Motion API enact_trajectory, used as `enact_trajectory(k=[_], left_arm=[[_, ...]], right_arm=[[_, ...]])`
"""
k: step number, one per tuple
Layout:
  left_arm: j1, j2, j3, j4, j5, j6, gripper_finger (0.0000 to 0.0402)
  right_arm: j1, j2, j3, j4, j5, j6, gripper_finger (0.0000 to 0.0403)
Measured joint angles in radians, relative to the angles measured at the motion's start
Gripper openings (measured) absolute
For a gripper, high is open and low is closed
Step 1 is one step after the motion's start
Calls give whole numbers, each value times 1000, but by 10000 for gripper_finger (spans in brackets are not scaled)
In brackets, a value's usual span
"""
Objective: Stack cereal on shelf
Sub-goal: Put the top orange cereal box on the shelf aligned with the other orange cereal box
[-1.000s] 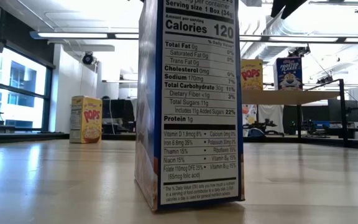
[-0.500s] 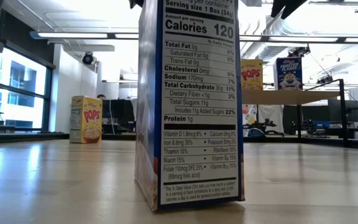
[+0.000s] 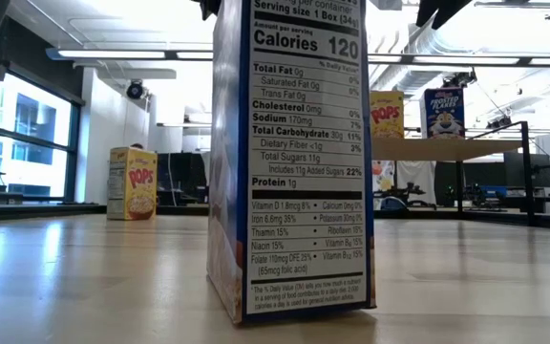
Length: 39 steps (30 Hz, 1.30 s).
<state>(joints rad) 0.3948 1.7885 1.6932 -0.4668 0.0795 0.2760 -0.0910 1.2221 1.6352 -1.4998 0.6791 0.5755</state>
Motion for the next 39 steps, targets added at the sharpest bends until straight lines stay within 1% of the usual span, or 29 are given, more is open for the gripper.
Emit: enact_trajectory(k=[18, 21, 39], left_arm=[[2, 39, 0, -3, 15, -2, 145], [4, 53, 0, 18, 16, -5, 145], [6, 52, 0, 22, 15, -13, 145]], right_arm=[[0, 0, 0, 0, -2, 0, 239], [0, 0, 0, 0, -2, 0, 239], [0, 0, 0, 0, -2, 0, 239]])
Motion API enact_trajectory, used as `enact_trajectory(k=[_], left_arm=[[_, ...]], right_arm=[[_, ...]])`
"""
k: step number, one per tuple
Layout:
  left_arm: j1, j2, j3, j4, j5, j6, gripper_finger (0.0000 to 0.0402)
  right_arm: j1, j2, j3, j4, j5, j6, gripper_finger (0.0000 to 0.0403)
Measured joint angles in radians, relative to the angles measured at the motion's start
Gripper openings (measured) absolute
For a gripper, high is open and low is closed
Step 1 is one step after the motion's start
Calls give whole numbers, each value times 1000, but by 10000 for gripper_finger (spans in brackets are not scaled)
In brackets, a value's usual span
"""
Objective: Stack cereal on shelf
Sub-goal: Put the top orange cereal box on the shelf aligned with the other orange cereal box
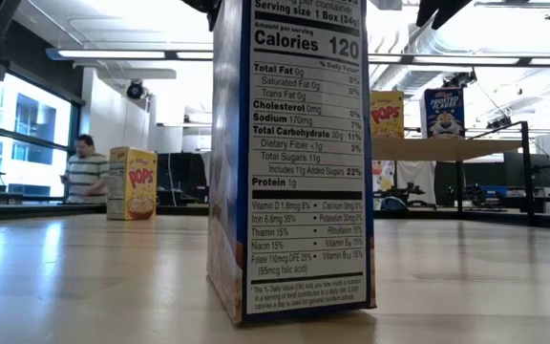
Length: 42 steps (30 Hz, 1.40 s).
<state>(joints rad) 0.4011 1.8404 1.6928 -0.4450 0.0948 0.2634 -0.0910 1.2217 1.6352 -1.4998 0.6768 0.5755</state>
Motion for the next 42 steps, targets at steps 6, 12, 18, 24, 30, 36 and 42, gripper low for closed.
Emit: enact_trajectory(k=[6, 12, 18, 24, 30, 36, 42], left_arm=[[0, 0, 0, 0, 0, 0, 145], [0, 0, 0, 0, -1, -1, 145], [2, 0, 0, 0, -1, 0, 145], [4, 1, 0, 1, -1, 0, 145], [12, 8, 0, 2, 28, 2, 145], [13, 10, 0, 2, 45, 18, 145], [13, 11, 0, 4, 49, 27, 162]], right_arm=[[0, 0, 0, 0, 0, 0, 239], [0, 0, 0, 0, -12, 0, 239], [0, 0, 0, 0, -119, 0, 239], [0, 0, 0, 0, -275, 0, 239], [0, 0, 0, 0, -392, 0, 239], [0, 0, 0, 0, -421, 0, 239], [0, 0, 0, 0, -423, 0, 239]])
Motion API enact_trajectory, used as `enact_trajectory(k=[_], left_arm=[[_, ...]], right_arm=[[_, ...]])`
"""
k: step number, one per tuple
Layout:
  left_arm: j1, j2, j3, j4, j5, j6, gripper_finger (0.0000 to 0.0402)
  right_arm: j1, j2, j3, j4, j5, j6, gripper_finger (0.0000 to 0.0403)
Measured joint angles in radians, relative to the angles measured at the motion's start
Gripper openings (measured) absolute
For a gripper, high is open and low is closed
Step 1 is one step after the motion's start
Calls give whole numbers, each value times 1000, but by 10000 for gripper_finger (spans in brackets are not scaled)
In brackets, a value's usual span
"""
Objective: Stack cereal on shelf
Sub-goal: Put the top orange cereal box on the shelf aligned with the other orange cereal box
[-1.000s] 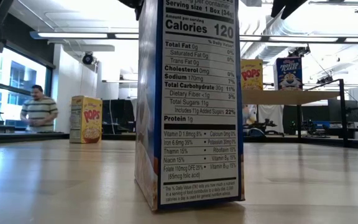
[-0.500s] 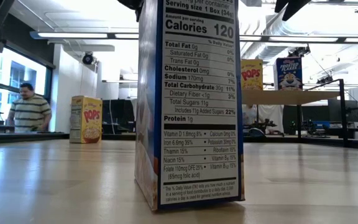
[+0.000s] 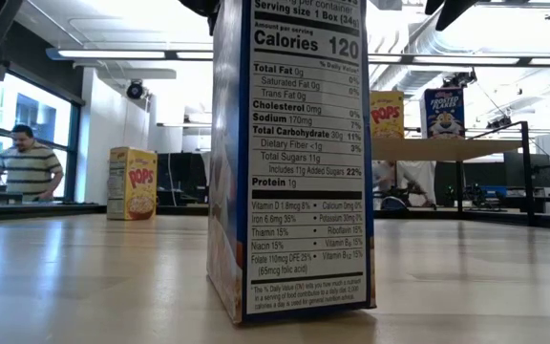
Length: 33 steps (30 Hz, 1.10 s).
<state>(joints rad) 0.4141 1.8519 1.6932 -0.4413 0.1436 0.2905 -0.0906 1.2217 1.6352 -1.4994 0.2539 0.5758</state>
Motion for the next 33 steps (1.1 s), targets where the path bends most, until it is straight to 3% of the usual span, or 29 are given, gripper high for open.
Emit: enact_trajectory(k=[19, 33], left_arm=[[6, 2, 0, 28, -15, 0, 211], [13, -7, 0, 45, -23, -1, 214]], right_arm=[[0, 0, 0, 0, 0, 0, 239], [0, 0, 0, 0, 0, 0, 239]])
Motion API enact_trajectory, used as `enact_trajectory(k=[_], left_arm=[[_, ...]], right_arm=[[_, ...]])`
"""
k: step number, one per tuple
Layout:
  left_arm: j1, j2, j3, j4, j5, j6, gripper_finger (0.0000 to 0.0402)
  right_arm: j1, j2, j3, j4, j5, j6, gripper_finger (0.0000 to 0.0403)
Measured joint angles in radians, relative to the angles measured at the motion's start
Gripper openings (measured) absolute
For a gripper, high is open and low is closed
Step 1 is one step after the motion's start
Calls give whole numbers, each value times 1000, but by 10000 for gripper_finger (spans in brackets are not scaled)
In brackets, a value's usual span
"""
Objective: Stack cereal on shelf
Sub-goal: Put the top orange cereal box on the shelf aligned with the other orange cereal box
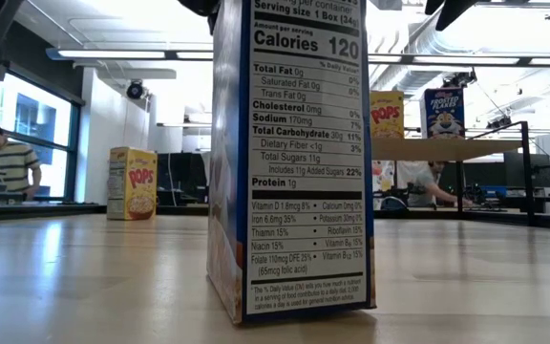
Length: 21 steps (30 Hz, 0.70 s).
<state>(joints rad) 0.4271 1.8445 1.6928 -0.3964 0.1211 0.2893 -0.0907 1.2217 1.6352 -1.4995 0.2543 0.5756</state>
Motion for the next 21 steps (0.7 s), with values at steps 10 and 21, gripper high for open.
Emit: enact_trajectory(k=[10, 21], left_arm=[[-2, -60, 0, -17, -39, -7, 214], [-25, -147, 0, -218, -93, -1, 214]], right_arm=[[0, 0, 0, 0, 0, 0, 239], [0, 0, 0, 0, 0, 0, 239]])
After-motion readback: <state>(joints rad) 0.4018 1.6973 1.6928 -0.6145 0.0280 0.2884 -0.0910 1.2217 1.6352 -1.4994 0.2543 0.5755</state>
